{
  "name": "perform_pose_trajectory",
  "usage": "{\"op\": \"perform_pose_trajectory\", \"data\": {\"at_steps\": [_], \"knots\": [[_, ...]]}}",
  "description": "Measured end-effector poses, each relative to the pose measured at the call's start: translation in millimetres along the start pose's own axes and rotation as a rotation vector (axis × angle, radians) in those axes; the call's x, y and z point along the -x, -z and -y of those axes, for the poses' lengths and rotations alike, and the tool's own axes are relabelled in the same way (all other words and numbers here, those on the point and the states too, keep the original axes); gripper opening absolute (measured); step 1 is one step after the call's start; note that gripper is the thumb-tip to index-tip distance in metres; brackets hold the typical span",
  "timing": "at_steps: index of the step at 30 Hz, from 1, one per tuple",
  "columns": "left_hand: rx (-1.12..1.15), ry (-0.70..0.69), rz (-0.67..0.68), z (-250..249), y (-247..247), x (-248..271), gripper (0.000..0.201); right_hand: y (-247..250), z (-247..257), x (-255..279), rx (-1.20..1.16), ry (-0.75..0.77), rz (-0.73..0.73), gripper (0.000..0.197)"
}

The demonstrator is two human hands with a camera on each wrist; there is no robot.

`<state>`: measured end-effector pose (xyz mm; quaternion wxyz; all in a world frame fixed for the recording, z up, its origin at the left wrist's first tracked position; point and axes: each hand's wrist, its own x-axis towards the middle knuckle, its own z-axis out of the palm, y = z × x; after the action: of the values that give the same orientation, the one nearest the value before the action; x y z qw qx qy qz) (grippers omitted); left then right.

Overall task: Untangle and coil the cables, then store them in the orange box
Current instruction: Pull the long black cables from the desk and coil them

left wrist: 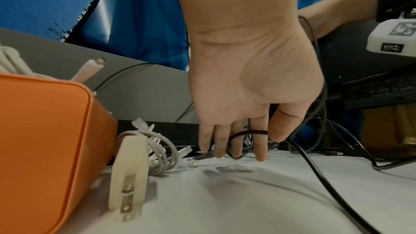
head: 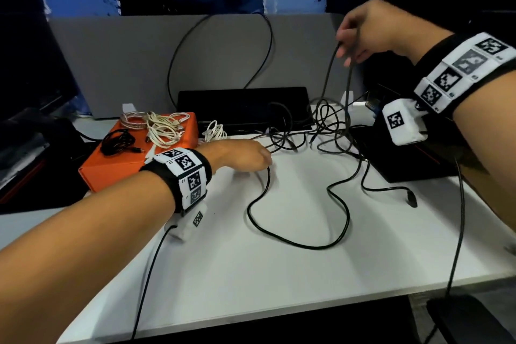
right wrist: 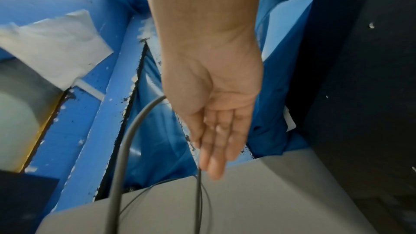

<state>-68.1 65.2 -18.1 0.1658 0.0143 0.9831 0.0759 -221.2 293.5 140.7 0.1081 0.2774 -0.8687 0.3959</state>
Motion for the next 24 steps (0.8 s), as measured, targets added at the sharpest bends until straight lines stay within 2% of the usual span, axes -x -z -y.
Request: {"op": "perform_pose_trajectory", "data": {"at_steps": [1, 2, 4, 6, 8, 9, 10, 12, 14, 15, 17, 18, 20, 22, 24], "knots": [[-0.008, -0.003, -0.005, -0.4, 0.6, -0.8, 0.038, -0.7, 1.9, 2.9, 0.003, 0.019, -0.017, 0.017], [-0.013, -0.004, -0.039, -0.1, 1.0, -3.1, 0.036, -0.9, 4.4, 4.0, -0.033, 0.061, -0.098, 0.015], [0.023, -0.024, -0.216, 1.9, 4.6, -7.9, 0.033, -0.2, 7.7, 3.0, -0.102, 0.152, -0.203, 0.011], [0.166, -0.040, -0.431, 2.1, 10.2, -11.5, 0.034, -1.8, 13.6, 2.8, -0.128, 0.195, -0.185, 0.010], [0.276, -0.064, -0.547, -2.5, 15.4, -14.0, 0.047, -4.3, 17.2, 2.3, -0.128, 0.278, -0.271, 0.012], [0.298, -0.089, -0.570, -5.2, 17.4, -13.7, 0.059, -2.3, 21.8, 3.3, -0.096, 0.312, -0.367, 0.017], [0.316, -0.106, -0.573, -6.7, 19.2, -13.6, 0.069, 3.2, 23.6, -1.6, -0.170, 0.297, -0.485, 0.026], [0.327, -0.115, -0.523, -7.9, 19.9, -12.4, 0.076, 16.0, 30.2, -6.4, -0.200, 0.263, -0.488, 0.040], [0.197, -0.118, -0.397, -6.0, 16.4, -12.2, 0.068, 20.3, 42.2, -3.0, 0.106, 0.201, -0.339, 0.044], [0.104, -0.103, -0.313, -4.9, 12.8, -11.6, 0.061, 21.3, 46.1, 0.6, 0.248, 0.117, -0.260, 0.038], [-0.036, -0.056, -0.192, -1.9, 4.3, -12.6, 0.054, 16.6, 45.9, 5.3, 0.263, 0.101, -0.248, 0.013], [-0.076, -0.029, -0.165, 0.2, 0.9, -13.9, 0.054, 11.8, 42.9, 5.2, 0.224, 0.119, -0.233, 0.017], [-0.125, 0.004, -0.157, 4.6, -3.2, -17.4, 0.056, -2.3, 33.6, 12.8, 0.176, 0.042, -0.121, 0.034], [-0.138, 0.022, -0.149, 7.1, -3.8, -21.2, 0.059, -22.9, 23.6, 23.6, 0.247, -0.012, -0.009, 0.032], [-0.145, 0.027, -0.138, 8.9, -4.0, -24.9, 0.061, -50.9, 13.0, 32.1, 0.277, 0.044, 0.099, 0.030]]}}
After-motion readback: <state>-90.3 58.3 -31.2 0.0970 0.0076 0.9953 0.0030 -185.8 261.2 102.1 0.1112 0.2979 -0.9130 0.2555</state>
